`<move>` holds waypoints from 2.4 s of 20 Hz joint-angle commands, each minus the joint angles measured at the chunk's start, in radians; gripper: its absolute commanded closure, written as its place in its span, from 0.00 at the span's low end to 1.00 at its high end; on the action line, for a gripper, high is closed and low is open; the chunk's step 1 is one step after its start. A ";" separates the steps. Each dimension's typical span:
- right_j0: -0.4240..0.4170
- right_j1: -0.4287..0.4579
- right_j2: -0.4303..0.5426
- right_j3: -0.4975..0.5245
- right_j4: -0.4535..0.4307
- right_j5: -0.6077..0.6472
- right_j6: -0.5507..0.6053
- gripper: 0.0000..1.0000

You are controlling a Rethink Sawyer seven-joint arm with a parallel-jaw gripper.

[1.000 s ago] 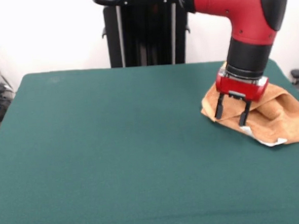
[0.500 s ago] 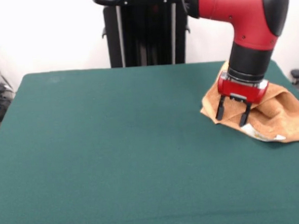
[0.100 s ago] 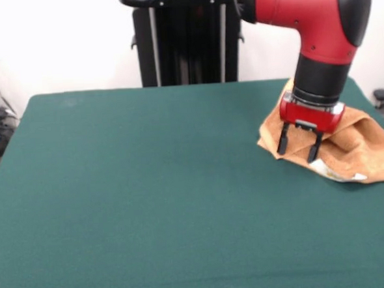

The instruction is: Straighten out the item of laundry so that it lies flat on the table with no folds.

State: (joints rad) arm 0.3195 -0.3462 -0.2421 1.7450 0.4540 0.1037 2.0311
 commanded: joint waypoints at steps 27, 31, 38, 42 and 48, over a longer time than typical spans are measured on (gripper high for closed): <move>0.021 0.106 0.060 -0.005 0.020 0.019 0.187 0.00; 0.015 0.090 0.067 0.008 0.017 0.020 0.188 0.00; 0.018 0.035 0.062 0.034 0.020 0.087 0.191 0.00; 0.013 0.006 0.065 0.048 0.019 0.121 0.189 0.00; 0.008 -0.030 0.069 0.057 0.021 0.171 0.190 0.00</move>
State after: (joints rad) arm 0.3278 -0.3572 -0.2697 1.7463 0.4534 0.1281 2.0311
